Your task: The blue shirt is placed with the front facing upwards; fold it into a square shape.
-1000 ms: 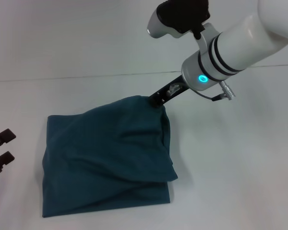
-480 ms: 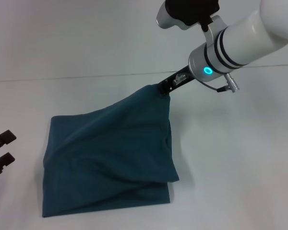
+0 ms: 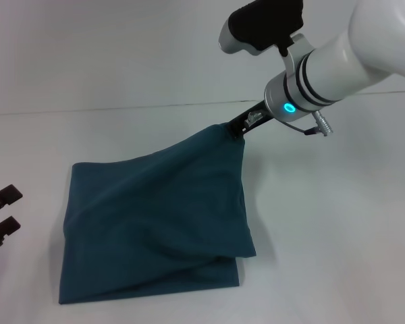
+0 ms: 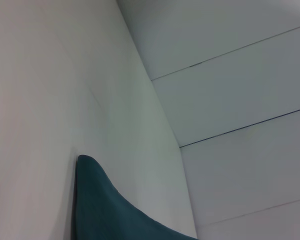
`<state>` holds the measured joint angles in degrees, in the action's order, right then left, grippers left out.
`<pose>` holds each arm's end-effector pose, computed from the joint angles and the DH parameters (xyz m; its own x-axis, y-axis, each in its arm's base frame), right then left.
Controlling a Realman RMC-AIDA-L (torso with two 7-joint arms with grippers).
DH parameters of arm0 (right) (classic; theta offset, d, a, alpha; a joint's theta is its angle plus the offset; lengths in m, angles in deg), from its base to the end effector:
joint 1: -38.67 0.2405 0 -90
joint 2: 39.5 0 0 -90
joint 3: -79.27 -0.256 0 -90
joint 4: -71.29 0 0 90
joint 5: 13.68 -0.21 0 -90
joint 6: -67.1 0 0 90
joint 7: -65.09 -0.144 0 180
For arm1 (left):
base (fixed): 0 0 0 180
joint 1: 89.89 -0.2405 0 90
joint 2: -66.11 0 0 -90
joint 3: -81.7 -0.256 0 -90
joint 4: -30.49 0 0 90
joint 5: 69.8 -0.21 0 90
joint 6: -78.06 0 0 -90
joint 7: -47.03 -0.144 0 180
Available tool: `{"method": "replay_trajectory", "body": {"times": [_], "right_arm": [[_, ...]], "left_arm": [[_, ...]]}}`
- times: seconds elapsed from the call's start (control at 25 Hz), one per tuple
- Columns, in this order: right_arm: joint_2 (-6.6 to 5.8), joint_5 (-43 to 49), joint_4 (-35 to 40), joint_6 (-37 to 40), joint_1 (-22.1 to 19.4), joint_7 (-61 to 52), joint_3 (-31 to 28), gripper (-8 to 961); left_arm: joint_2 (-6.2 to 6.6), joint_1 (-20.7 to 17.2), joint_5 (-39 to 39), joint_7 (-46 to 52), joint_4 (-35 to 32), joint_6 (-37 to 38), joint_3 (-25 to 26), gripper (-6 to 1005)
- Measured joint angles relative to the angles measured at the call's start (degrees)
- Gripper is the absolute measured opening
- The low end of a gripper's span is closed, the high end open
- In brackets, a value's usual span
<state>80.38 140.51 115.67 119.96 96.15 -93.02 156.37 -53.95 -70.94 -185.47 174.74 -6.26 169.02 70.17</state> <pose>0.1275 0.4634 -0.0451 0.7696 -0.6331 -0.0838 -0.5353 -0.5679 -0.6252 -0.3523 0.2711 0.0508 -0.2816 0.6586 0.6978 0.9069 -0.0550 0.4178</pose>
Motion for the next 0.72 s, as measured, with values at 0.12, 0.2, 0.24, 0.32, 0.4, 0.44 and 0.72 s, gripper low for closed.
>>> {"method": "replay_trajectory", "body": {"times": [0.12, 0.2, 0.24, 0.32, 0.4, 0.44, 0.72], "right_arm": [[0.05, 0.02, -1.49, -1.45, 0.19, 0.15, 0.05, 38], [0.05, 0.04, -2.32, -2.63, 0.24, 0.15, 0.09, 39], [0.04, 0.04, -2.61, -3.32, 0.25, 0.13, 0.11, 39], [0.05, -0.03, -3.03, -4.75, 0.18, 0.1, 0.11, 40], [0.16, -0.23, -3.37, -6.41, -0.03, 0.17, 0.1, 41], [0.24, -0.28, -3.59, -7.12, -0.1, 0.26, 0.12, 41], [0.17, 0.03, -5.06, -8.02, 0.35, 0.31, 0.19, 90]], "left_arm": [[-0.05, -0.06, 0.0, -0.06, 0.27, 0.0, 0.01, 936], [-0.06, -0.07, 0.0, -0.15, 0.57, 0.0, 0.01, 936], [-0.06, -0.07, 0.0, -0.16, 0.61, 0.0, 0.02, 936], [-0.08, -0.06, 0.0, -0.19, 0.63, 0.0, 0.02, 936], [-0.09, -0.09, 0.0, -0.23, 0.68, 0.0, 0.01, 936], [-0.09, -0.14, 0.0, -0.25, 0.7, 0.0, 0.02, 936], [-0.09, -0.66, -0.05, -0.27, 0.72, 0.0, 0.25, 936]]}}
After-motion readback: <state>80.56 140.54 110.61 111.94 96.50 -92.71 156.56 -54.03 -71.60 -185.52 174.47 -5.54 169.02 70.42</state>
